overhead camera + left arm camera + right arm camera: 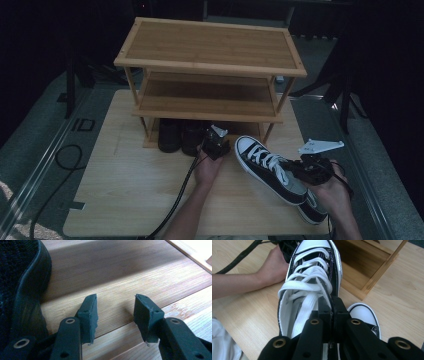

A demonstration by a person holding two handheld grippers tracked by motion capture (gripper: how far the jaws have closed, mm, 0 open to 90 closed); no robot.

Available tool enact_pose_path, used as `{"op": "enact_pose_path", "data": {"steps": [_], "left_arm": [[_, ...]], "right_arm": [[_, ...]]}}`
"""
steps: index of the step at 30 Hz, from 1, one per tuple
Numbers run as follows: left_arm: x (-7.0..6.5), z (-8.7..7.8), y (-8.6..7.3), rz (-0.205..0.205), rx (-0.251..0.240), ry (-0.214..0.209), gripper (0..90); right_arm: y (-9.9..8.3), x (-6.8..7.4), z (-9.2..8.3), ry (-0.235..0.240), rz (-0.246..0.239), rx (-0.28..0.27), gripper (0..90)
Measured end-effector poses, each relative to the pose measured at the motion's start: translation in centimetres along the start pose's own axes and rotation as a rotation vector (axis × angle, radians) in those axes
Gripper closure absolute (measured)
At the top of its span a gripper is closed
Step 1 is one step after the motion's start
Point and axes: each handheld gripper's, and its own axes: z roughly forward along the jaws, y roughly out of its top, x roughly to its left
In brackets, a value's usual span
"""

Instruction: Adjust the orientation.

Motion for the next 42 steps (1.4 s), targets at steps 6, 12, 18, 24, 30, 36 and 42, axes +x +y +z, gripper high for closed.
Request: {"op": "enact_pose_path", "data": {"steps": [6, 12, 18, 24, 30, 36, 42], "left_arm": [[0.0, 0.0, 0.0, 0.000, 0.000, 0.000, 54.3], [0.0, 0.0, 0.0, -0.001, 0.000, -0.001, 54.3], [0.0, 0.0, 0.0, -0.002, 0.000, 0.000, 54.3], [0.0, 0.0, 0.0, 0.000, 0.001, 0.000, 54.3], [0.0, 0.0, 0.0, -0.001, 0.002, -0.003, 54.3], [0.0, -0.1, 0.0, 0.000, 0.002, 0.010, 54.3], [0.0, -0.1, 0.0, -0.001, 0.000, 0.005, 54.3]], "right_arm": [[0.6, -0.5, -0.6, 0.003, -0.003, -0.015, 88.2], [1.3, -0.9, -1.4, 0.016, 0.001, -0.045, 88.2], [2.1, -0.9, -2.0, 0.019, -0.016, -0.047, 88.2], [3.0, -0.9, -2.4, 0.022, -0.029, -0.055, 88.2], [4.0, -1.0, -2.9, 0.034, -0.031, -0.084, 88.2], [5.1, -1.1, -3.3, 0.044, -0.033, -0.106, 88.3], [6.3, -1.2, -3.4, 0.049, -0.029, -0.130, 88.3]]}}
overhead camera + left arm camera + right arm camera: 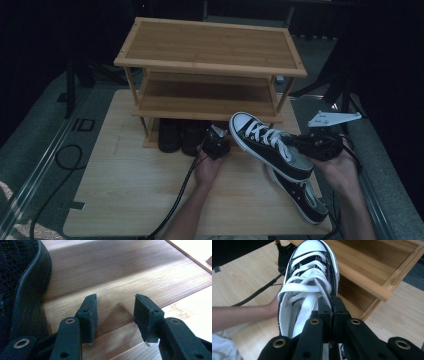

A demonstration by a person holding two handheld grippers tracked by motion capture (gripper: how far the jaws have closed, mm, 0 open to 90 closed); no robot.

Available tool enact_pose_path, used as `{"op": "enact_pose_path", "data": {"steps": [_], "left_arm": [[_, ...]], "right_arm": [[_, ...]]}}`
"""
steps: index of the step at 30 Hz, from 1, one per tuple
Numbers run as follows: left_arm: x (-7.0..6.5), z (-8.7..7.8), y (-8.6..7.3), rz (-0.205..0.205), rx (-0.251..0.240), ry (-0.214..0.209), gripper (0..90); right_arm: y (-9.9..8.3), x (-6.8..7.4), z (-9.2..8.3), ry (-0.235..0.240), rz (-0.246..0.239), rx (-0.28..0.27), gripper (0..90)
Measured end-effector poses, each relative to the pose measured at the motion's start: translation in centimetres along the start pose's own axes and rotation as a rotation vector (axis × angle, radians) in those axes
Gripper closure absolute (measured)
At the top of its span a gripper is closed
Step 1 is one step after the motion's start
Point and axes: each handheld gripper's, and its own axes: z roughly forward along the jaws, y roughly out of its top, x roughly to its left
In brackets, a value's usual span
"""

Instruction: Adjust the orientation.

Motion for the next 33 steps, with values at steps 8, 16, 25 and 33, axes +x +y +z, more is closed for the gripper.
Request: {"op": "enact_pose_path", "data": {"steps": [8, 16, 25, 33], "left_arm": [[0.0, 0.0, 0.0, 0.002, 0.002, 0.003, 54.3], [0.0, 0.0, 0.0, 0.001, 0.003, 0.004, 54.3], [0.0, 0.1, 0.0, 0.001, 0.000, -0.005, 54.3], [0.0, 0.0, 0.0, -0.005, 0.000, 0.002, 54.3]], "right_arm": [[1.7, -0.4, 1.1, -0.008, 0.015, -0.034, 88.3], [3.3, -1.3, 3.3, -0.036, 0.054, -0.037, 88.3], [4.7, -1.9, 6.2, -0.096, 0.107, -0.050, 88.3], [6.3, -1.5, 8.6, -0.081, 0.144, -0.068, 88.2]]}}
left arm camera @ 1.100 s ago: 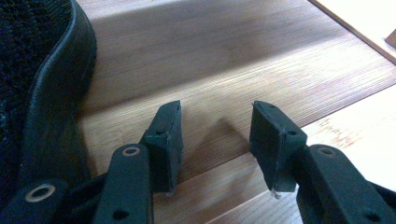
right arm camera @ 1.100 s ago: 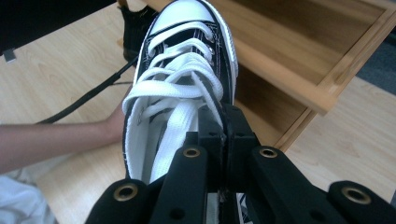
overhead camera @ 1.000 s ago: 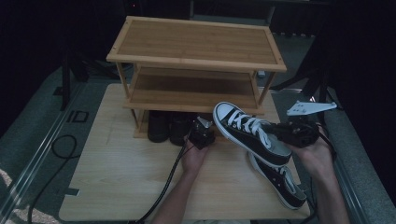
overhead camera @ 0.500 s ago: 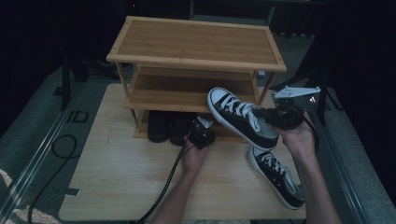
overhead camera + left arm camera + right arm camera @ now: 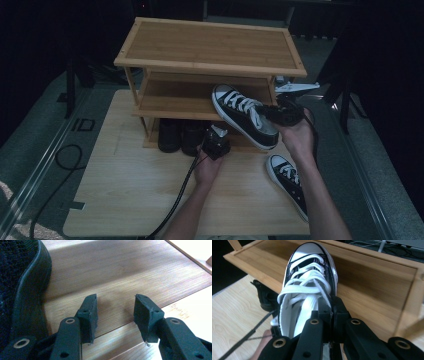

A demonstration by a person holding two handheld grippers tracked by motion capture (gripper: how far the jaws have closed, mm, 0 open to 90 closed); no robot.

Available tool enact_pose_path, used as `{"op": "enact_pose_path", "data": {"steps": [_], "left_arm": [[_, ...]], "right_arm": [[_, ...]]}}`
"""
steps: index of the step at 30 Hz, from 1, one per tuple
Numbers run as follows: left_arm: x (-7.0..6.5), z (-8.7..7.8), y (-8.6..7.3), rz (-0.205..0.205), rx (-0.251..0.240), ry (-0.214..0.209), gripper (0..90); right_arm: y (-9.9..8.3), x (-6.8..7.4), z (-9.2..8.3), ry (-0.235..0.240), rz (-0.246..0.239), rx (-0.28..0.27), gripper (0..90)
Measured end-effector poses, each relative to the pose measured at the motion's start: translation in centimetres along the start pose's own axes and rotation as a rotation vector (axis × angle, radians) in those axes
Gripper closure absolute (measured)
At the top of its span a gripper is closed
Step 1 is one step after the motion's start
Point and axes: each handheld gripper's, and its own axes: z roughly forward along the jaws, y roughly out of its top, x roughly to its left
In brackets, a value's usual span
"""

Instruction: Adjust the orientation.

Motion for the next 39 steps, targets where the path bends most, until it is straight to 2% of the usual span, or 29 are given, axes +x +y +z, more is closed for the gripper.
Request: {"op": "enact_pose_path", "data": {"steps": [4, 9, 12, 19, 24, 27, 30, 34, 39], "left_arm": [[0.0, 0.0, 0.0, 0.005, 0.000, 0.002, 54.3], [0.0, 0.0, 0.0, 0.001, -0.001, -0.004, 54.3], [0.0, 0.0, 0.0, 0.003, -0.001, -0.007, 54.3], [0.0, 0.0, 0.0, 0.004, -0.001, -0.008, 54.3], [0.0, 0.0, 0.0, 0.004, -0.001, -0.009, 54.3], [0.0, 0.0, 0.0, 0.005, -0.001, -0.010, 54.3], [0.0, 0.0, 0.0, 0.005, -0.001, -0.010, 54.3], [0.0, 0.0, 0.0, 0.004, -0.002, -0.011, 54.2], [0.1, 0.0, 0.0, 0.004, -0.003, -0.012, 54.2]], "right_arm": [[0.4, 0.3, 1.1, 0.005, 0.039, -0.020, 88.2], [0.5, 0.4, 2.2, -0.012, 0.088, -0.039, 88.1], [0.5, 0.4, 2.6, -0.032, 0.090, -0.040, 88.0], [0.4, 0.5, 3.0, -0.052, 0.153, -0.080, 88.0], [0.5, 0.5, 3.3, -0.052, 0.171, -0.091, 88.0], [0.5, 0.5, 3.4, -0.052, 0.158, -0.088, 87.1], [0.4, 0.1, 3.3, -0.015, 0.197, -0.097, 79.5], [0.6, -0.2, 2.7, 0.006, 0.221, -0.151, 66.1], [0.5, -0.2, 2.7, -0.001, 0.206, -0.148, 57.0]]}}
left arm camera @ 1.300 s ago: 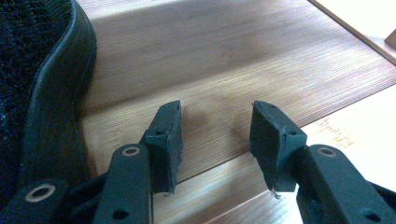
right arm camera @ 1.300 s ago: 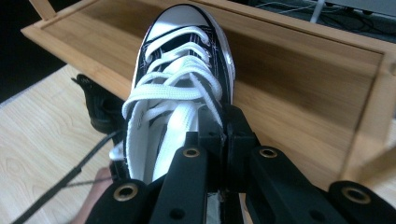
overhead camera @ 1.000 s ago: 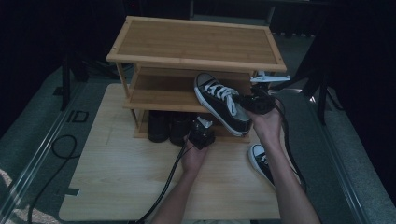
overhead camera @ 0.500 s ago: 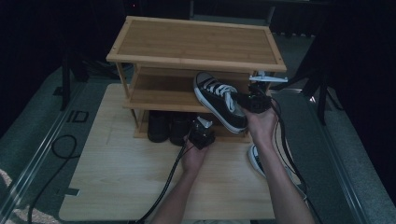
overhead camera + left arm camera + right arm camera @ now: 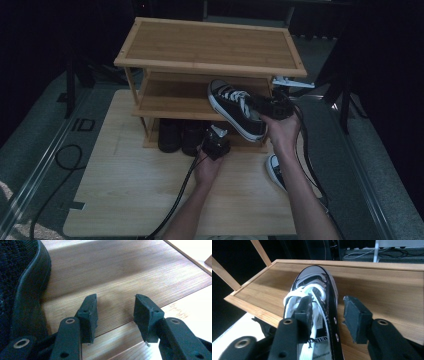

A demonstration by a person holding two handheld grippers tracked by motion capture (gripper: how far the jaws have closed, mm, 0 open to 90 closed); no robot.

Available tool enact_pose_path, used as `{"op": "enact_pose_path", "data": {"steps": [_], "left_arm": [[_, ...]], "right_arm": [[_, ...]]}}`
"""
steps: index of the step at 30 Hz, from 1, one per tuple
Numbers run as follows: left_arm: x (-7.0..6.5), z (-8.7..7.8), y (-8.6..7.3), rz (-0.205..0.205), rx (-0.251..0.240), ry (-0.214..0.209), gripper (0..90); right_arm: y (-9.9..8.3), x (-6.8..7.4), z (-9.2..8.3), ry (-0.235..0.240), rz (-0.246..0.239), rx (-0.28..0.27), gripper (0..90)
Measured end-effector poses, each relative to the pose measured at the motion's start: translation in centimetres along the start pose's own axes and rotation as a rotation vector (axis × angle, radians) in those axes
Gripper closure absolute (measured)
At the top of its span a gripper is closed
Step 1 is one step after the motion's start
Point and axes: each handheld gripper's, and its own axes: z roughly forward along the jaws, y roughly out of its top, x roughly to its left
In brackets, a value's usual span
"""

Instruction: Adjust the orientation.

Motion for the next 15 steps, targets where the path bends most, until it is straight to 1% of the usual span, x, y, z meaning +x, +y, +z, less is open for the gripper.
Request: {"op": "enact_pose_path", "data": {"steps": [4, 5, 9, 11, 15], "left_arm": [[0.01, 0.00, 0.00, 0.000, 0.000, 0.000, 54.2], [0.01, 0.00, 0.00, 0.000, 0.000, 0.000, 54.3], [0.00, 0.00, 0.00, 0.000, 0.000, 0.000, 54.3], [0.00, 0.00, 0.00, 0.000, 0.000, 0.000, 54.3], [0.00, 0.00, 0.00, 0.000, 0.000, 0.000, 54.3]], "right_arm": [[-0.01, 0.12, -0.09, 0.000, -0.013, -0.012, 52.5], [0.00, 0.11, -0.12, -0.004, -0.011, -0.018, 51.6], [0.17, -0.11, -0.08, 0.005, 0.007, -0.025, 47.8], [0.25, -0.18, -0.05, 0.012, 0.019, -0.025, 47.6], [0.26, -0.19, 0.02, 0.011, 0.023, -0.029, 46.8]]}}
